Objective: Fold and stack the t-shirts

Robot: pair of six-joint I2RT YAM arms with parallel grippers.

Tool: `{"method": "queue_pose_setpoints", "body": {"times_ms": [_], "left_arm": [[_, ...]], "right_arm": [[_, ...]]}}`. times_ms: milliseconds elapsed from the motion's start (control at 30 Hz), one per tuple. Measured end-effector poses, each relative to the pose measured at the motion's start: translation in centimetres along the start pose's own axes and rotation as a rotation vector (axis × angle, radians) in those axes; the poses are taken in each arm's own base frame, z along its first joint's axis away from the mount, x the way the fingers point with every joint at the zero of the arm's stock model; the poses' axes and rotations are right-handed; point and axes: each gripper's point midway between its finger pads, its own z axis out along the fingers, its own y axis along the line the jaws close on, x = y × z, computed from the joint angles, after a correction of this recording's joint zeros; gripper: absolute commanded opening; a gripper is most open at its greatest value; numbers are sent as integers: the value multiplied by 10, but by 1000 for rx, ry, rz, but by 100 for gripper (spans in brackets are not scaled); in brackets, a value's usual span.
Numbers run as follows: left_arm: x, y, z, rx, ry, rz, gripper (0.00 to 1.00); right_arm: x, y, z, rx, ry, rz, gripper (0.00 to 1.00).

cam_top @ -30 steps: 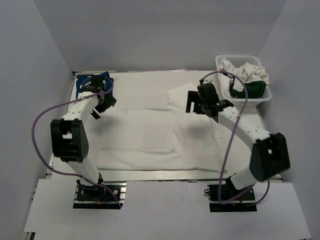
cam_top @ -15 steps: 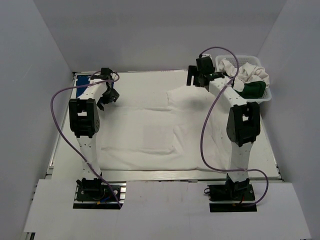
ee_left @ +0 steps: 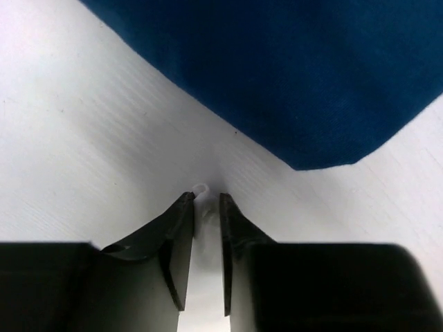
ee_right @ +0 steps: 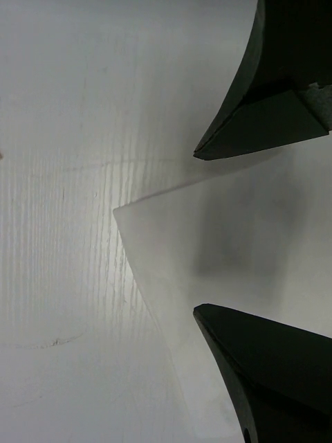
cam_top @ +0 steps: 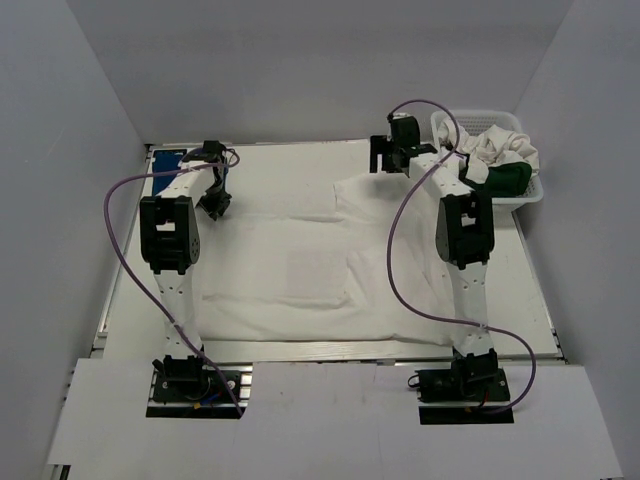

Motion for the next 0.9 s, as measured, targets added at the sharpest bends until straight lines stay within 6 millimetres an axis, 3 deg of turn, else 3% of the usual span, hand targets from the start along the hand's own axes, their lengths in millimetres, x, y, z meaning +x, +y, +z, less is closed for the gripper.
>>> {"method": "queue_pose_setpoints", "body": {"times_ms": [267,433,533,567,633,667,733,767,900], "left_arm": [[1,0,1,8,-1,2,0],[3,1,1,11,-5,-1,0],[4,2,0,14,-7,-2,0],[4,3,0,13,-6,-1,0],[6,5,-1,12,-5,-1,0],[7,6,-1,11,-5,-1,0],[8,7,-1,10,-3,1,0],[8,7,-1,10,-4,1,0],[8,7,-2,9,-2,2,0]], "right_arm": [[16,14,48,-62,6,-58,90],[19,14,56,-67,5,-65,90],[20,15,56,-74,6,-79,74],[21,15,56,-77,6,-82,59],[21,17,56,-82,9,-86,44],[22,17,56,-84,11,-82,25],[24,20,56,-98,12,-78,12],[24,22,56,-103,11,-78,0],[31,25,43,-110,24,-91,0]]}}
